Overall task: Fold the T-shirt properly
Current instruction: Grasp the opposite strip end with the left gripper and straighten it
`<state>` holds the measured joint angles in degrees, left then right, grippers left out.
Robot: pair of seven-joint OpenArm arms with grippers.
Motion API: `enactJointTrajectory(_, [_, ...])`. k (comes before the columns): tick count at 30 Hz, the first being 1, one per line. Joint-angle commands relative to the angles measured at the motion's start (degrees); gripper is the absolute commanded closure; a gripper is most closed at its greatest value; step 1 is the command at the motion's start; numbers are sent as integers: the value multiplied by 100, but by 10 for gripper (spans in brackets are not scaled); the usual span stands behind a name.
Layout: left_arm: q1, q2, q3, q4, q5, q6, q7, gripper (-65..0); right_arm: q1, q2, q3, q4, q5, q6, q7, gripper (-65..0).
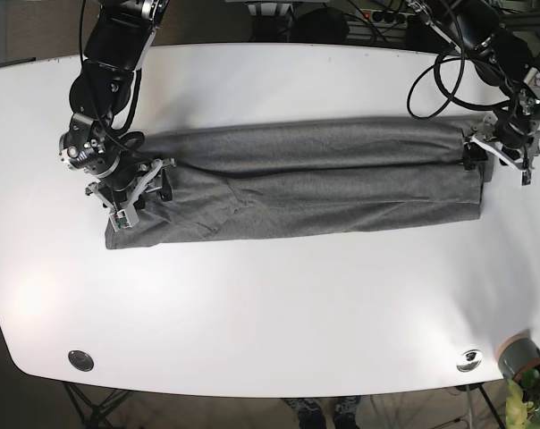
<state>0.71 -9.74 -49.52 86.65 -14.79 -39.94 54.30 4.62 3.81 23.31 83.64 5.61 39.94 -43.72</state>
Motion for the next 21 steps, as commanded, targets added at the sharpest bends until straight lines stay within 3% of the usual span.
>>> enactJointTrajectory(1, [-23,-138,-108,-98,-82,-6,-186,-486,105,71,38,116,77,6,113,-336])
enactJointTrajectory(10, [-172,-385,-152,-819,-117,-6,-582,-486,96,71,21,107,86,6,113,-336])
enactJointTrajectory(21, [-515,-402,174,-1320,-117,-6,-626,-486,105,27,12,98,103,6,113,-336])
